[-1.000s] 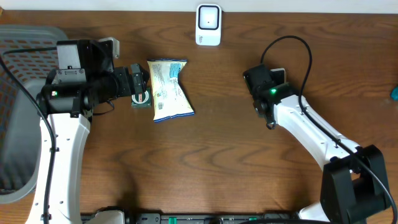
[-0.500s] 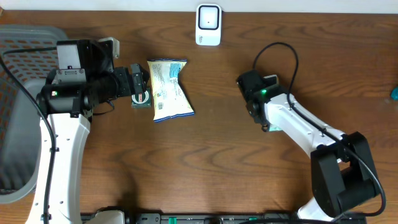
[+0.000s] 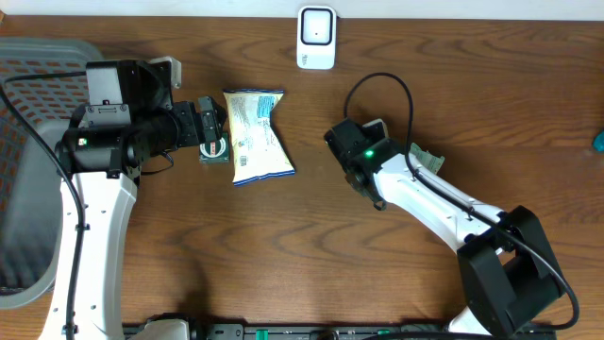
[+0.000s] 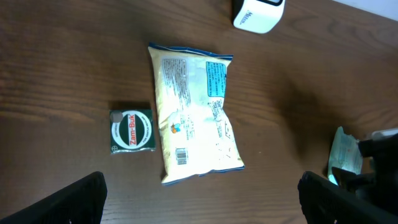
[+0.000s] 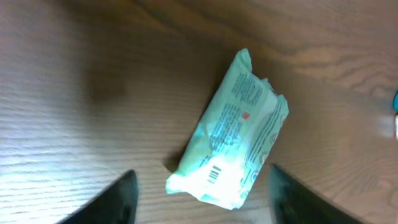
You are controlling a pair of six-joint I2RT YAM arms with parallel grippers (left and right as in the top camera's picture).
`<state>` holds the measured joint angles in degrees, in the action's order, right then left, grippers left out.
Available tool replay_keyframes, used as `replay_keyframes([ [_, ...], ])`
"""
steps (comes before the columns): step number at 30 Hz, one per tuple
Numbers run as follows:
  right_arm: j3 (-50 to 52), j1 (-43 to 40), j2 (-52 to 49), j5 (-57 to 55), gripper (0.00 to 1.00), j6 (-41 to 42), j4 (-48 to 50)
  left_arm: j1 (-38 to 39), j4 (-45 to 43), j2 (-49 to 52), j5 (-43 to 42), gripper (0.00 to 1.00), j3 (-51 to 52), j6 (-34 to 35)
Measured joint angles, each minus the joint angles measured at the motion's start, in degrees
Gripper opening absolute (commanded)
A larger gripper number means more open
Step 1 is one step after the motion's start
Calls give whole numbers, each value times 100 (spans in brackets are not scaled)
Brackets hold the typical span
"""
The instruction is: Scan the item barcode
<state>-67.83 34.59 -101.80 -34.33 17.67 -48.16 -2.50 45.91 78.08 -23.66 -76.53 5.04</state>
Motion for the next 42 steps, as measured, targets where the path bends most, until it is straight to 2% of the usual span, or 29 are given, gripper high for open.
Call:
replay_keyframes([
  [7, -713, 11, 0, 76, 69, 199, -197, 0, 0, 0, 2, 98, 0, 0],
  [13, -765, 11, 0, 175, 67, 431, -236, 0, 0, 0, 2, 98, 0, 0],
  [27, -120, -9, 0, 216, 64, 892, 280, 0, 0, 0, 2, 98, 0, 0],
  [36, 74, -149, -22, -310, 64, 1200, 372, 0, 0, 0, 0, 98, 0, 0],
  [42, 79, -450, -527, -409, 66, 1259, 452, 0, 0, 0, 2, 98, 0, 0],
])
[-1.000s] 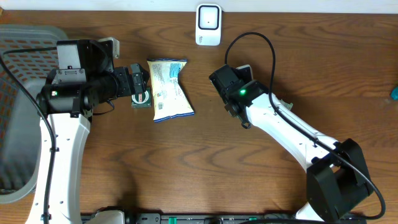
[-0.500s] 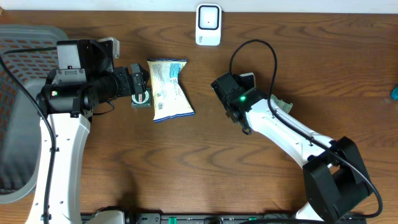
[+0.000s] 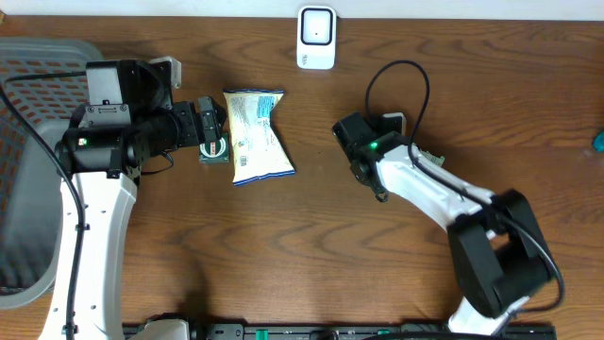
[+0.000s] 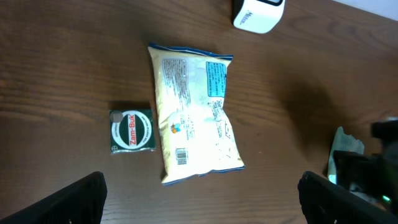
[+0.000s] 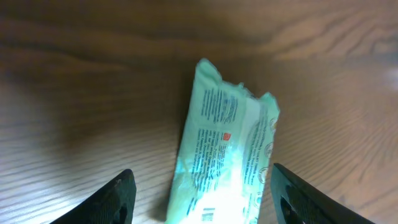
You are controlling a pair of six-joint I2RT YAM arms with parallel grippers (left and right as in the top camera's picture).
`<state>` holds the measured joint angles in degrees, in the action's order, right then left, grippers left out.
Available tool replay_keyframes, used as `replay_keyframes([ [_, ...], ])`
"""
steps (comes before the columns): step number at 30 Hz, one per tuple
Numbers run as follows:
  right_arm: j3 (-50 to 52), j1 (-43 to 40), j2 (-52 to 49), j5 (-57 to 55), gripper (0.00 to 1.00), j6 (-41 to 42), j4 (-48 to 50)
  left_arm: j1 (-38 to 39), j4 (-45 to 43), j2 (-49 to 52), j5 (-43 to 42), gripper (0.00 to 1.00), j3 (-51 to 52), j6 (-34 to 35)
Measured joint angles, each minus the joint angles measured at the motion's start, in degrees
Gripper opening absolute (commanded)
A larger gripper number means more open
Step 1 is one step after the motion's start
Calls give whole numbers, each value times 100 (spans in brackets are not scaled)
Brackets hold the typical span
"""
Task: Scan the item barcode
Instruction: 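Regrasp the wipes pack with the right gripper and lift it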
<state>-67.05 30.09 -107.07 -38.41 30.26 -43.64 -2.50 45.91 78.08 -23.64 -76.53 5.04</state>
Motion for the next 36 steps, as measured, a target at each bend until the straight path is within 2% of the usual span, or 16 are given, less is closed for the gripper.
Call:
replay_keyframes([
  [5, 17, -166, -396, 2, 62, 28, -87, 0, 0, 0, -2, 98, 0, 0],
  [9, 26, -225, -474, 2, 41, 42, -96, 0, 0, 0, -2, 97, 0, 0],
  [11, 26, -247, -479, 4, 37, 57, -96, 0, 0, 0, -2, 98, 0, 0],
  [14, 26, -282, -481, 2, 37, 76, -103, 0, 0, 0, -2, 98, 0, 0],
  [18, 26, -345, -481, 9, 42, 79, -101, 0, 0, 0, -2, 98, 0, 0],
  [30, 26, -699, -485, 140, 41, 76, -94, 0, 0, 0, 0, 98, 0, 0],
  [35, 26, -839, -485, 240, 25, 74, -46, 0, 0, 0, 0, 98, 0, 0],
  [36, 26, -863, -485, 262, 17, 72, -31, 0, 0, 0, 0, 98, 0, 0],
])
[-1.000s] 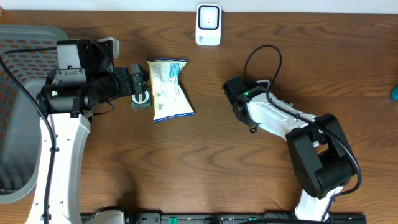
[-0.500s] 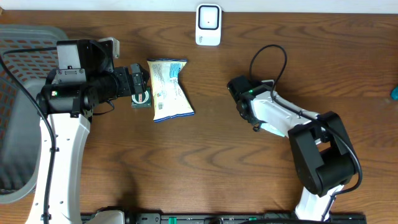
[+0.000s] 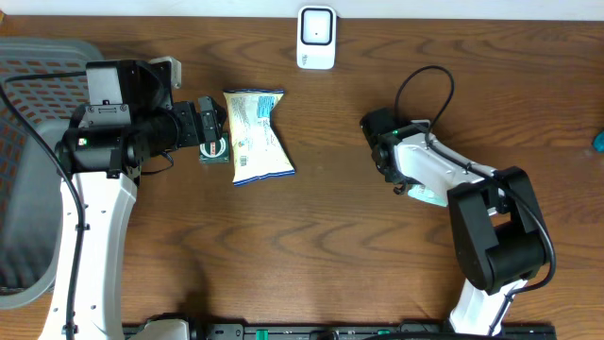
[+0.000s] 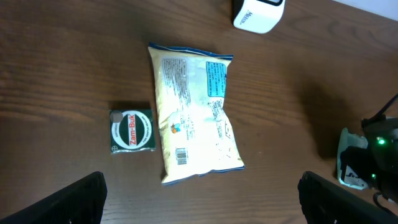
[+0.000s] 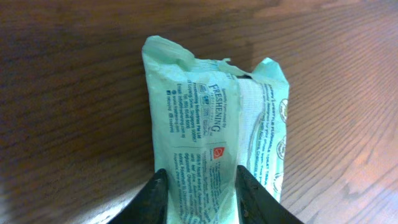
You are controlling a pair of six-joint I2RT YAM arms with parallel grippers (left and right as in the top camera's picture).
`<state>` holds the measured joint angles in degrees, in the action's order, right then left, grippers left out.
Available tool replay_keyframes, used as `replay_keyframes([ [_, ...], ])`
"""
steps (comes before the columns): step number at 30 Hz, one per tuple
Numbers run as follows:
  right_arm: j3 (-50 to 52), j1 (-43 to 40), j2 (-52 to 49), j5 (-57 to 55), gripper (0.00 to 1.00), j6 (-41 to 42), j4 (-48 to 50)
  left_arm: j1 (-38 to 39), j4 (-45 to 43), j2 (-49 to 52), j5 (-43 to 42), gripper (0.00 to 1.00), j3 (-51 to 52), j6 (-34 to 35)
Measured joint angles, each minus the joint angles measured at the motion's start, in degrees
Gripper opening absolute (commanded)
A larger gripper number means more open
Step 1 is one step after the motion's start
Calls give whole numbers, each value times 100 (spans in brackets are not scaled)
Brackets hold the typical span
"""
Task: Scan the item barcode
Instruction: 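Regrasp the wipes pack with the right gripper and lift it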
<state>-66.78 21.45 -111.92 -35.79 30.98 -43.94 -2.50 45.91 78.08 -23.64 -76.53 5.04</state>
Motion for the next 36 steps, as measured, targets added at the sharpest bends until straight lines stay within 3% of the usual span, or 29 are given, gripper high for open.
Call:
replay_keyframes([
  [1, 0, -17, 0, 22, 6, -17, 15, 0, 0, 0, -2, 97, 0, 0],
  [2, 0, -33, 0, 44, 1, -33, 35, 0, 0, 0, -2, 98, 0, 0],
  [15, -166, -96, 2, 540, 1, -203, 42, 0, 0, 0, 0, 98, 0, 0],
  [30, -946, -302, 531, 4273, 1, -1060, 348, 0, 0, 0, 0, 98, 0, 0],
  [32, -946, -354, 544, 4317, 11, -1086, 299, 0, 0, 0, -2, 98, 0, 0],
  [36, -946, -411, 544, 3832, 52, -1128, 11, 0, 0, 0, 0, 98, 0, 0],
])
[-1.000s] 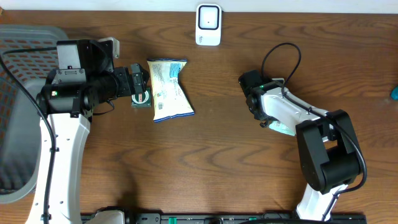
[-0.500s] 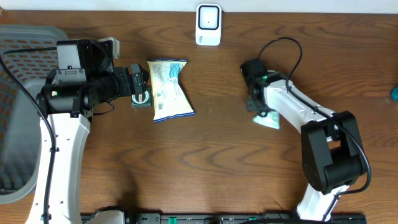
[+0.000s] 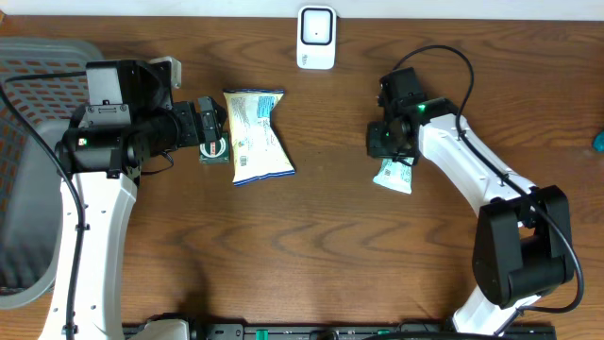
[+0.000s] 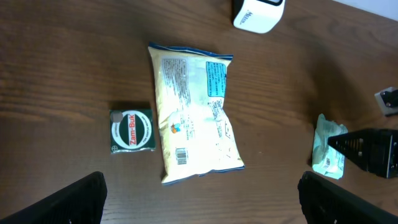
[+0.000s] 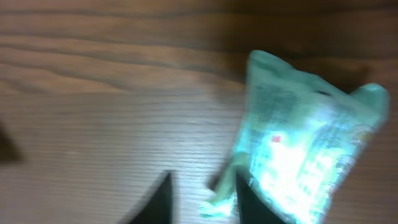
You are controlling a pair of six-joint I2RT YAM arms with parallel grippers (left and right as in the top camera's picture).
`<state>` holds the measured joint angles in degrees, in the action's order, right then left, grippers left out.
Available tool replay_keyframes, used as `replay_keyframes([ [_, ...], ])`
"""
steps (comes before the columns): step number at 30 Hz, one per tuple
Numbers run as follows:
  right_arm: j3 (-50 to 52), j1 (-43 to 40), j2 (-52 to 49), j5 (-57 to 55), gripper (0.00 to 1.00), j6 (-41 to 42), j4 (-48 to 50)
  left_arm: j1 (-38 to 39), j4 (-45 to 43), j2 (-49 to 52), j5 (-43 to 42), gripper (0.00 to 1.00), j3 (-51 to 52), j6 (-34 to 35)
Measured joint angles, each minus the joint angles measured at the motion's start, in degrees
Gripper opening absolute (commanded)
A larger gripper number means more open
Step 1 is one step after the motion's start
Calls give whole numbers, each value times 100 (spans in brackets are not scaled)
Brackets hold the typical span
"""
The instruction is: Scan the item barcode
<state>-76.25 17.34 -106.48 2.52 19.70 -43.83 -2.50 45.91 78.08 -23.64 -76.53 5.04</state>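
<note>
A mint-green wipes packet point(image 3: 394, 176) point(image 5: 305, 143) shows right of centre; the left wrist view catches it too point(image 4: 328, 152). My right gripper point(image 3: 389, 142) point(image 5: 202, 196) stands at the packet's upper end, fingers close together, with a corner of the packet pinched at the right finger point(image 5: 244, 194); that view is blurred. The white scanner point(image 3: 316, 38) point(image 4: 257, 14) stands at the table's far edge. My left gripper point(image 3: 213, 132) point(image 4: 202, 202) hangs wide open over the left items with nothing in it.
A yellow snack bag point(image 3: 257, 135) point(image 4: 194, 121), barcode up, and a green Zam-Buk tin point(image 4: 131, 130) lie under the left arm. A grey basket point(image 3: 28, 142) fills the left edge. A teal object point(image 3: 598, 142) peeks in at the right edge.
My right gripper has moved up and left and turned, and the mint packet has come with it, now lying nearer the table's middle. The left arm has not moved.
My right gripper was open above the mint packet, still open over it a moment later. Then it was narrowed onto the packet's end at the right. Now arm and packet are further left, closer to the scanner. The left side stayed unchanged throughout.
</note>
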Motion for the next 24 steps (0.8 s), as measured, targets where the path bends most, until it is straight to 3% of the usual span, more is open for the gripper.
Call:
replay_keyframes([
  [3, 0, -2, 0, -579, 57, -50, -175, 0, 0, 0, 0, 98, 0, 0],
  [10, 2, 11, 0, -1475, 51, 166, -240, 0, 0, 0, -2, 97, 0, 0],
  [24, 2, 835, -463, -2959, 60, 577, -188, 0, 0, 0, -2, 97, 0, 0],
])
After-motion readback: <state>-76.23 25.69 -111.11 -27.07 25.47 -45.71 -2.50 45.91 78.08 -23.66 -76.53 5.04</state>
